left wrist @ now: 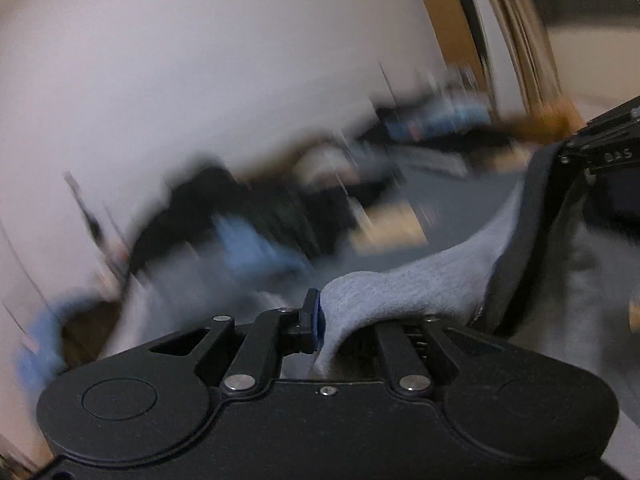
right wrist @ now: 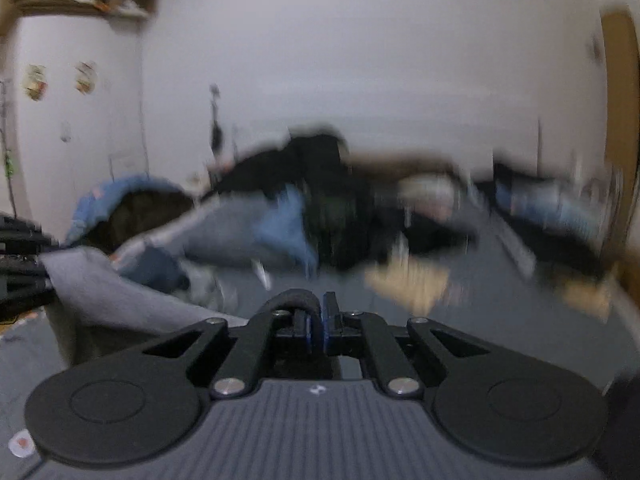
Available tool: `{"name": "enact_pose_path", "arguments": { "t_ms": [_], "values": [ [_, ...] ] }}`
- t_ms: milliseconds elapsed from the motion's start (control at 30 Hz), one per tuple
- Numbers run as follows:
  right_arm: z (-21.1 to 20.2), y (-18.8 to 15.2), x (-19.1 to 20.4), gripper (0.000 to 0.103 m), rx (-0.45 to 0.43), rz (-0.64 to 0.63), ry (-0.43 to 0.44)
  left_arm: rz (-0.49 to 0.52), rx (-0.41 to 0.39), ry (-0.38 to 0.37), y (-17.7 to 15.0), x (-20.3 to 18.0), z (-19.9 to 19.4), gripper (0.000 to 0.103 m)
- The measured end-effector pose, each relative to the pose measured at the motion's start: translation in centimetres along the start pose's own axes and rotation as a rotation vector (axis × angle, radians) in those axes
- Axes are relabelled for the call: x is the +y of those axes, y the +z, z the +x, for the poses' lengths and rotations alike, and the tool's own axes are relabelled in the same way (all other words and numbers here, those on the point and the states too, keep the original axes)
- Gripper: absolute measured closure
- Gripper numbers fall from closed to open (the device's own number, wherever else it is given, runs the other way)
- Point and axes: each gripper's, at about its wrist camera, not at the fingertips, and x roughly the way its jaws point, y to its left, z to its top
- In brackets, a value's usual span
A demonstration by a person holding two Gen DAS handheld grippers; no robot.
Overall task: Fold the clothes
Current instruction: 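Lay the sweatshirt flat on the quilt and open both tools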
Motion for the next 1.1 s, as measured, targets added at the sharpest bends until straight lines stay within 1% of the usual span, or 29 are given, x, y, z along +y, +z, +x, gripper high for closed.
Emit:
{"name": "enact_pose_path", "arguments": {
  "t_ms": [33,67,100,167,200,267,300,333,367,433,500,567,667,733,767,800,867,933,1033,1100],
  "values": [
    [2.3,-2.0,-0.4,0.095,0.035,0.022,-0.006,0.009,0.050,-0.012,-1.6,0.5,2.0,0.090],
    [4.4,-3.9,-0.7,0.094,0.069,0.042,-0.019,0.029,0.098,-0.010,-3.3,0.8,3.5,0.082],
    [6.2,-5.6,-1.0,0.092,0.099,0.067,-0.036,0.046,0.128,-0.002,-5.4,0.7,4.6,0.077],
    [7.7,-9.3,-1.9,0.090,0.171,0.127,-0.040,0.071,0.158,-0.002,-9.3,1.0,3.6,0.046],
    [7.3,-10.7,-2.4,0.088,0.183,0.142,-0.030,0.090,0.162,-0.018,-10.5,1.1,2.8,0.037],
    [6.4,-13.4,-3.6,0.083,0.207,0.172,-0.010,0.123,0.160,-0.037,-13.1,1.7,1.1,0.032],
    [5.6,-13.9,-4.0,0.074,0.208,0.189,0.015,0.121,0.161,-0.042,-14.1,2.4,0.2,0.030],
    [4.7,-14.1,-3.9,0.066,0.201,0.199,0.022,0.115,0.162,-0.049,-15.2,3.0,-0.5,0.028],
    [3.8,-14.3,-3.9,0.063,0.195,0.209,0.028,0.100,0.163,-0.059,-16.2,3.4,-0.4,0.028],
    [1.6,-14.7,-4.1,0.055,0.195,0.220,0.037,0.076,0.165,-0.072,-17.8,4.6,-2.0,0.027],
    [-0.8,-15.2,-3.9,0.055,0.200,0.212,0.041,0.068,0.163,-0.077,-18.6,5.1,-3.3,0.027],
    [-2.7,-15.6,-2.7,0.054,0.207,0.187,0.039,0.060,0.157,-0.053,-19.6,5.4,-5.2,0.027],
    [-5.2,-16.4,-1.4,0.054,0.220,0.181,0.057,0.039,0.166,-0.067,-21.5,5.9,-8.2,0.027],
    [-6.9,-17.4,-0.5,0.052,0.230,0.184,0.063,0.000,0.191,-0.075,-23.6,6.7,-9.3,0.027],
    [-8.0,-18.1,-0.1,0.052,0.232,0.186,0.070,-0.031,0.208,-0.086,-24.7,7.2,-9.6,0.029],
    [-8.9,-18.8,0.2,0.051,0.232,0.193,0.067,-0.081,0.235,-0.112,-26.0,7.9,-9.8,0.037],
    [-10.2,-20.2,0.8,0.050,0.246,0.201,0.052,-0.190,0.297,-0.199,-28.3,9.0,-10.1,0.047],
    [-11.2,-21.5,1.3,0.050,0.266,0.208,0.051,-0.237,0.335,-0.314,-29.8,9.1,-10.3,0.050],
    [-12.2,-22.8,2.0,0.050,0.271,0.215,0.071,-0.226,0.359,-0.415,-30.2,7.8,-10.3,0.050],
    [-12.6,-23.4,2.4,0.050,0.259,0.223,0.087,-0.204,0.386,-0.435,-30.3,6.6,-9.6,0.049]
  ]
}}
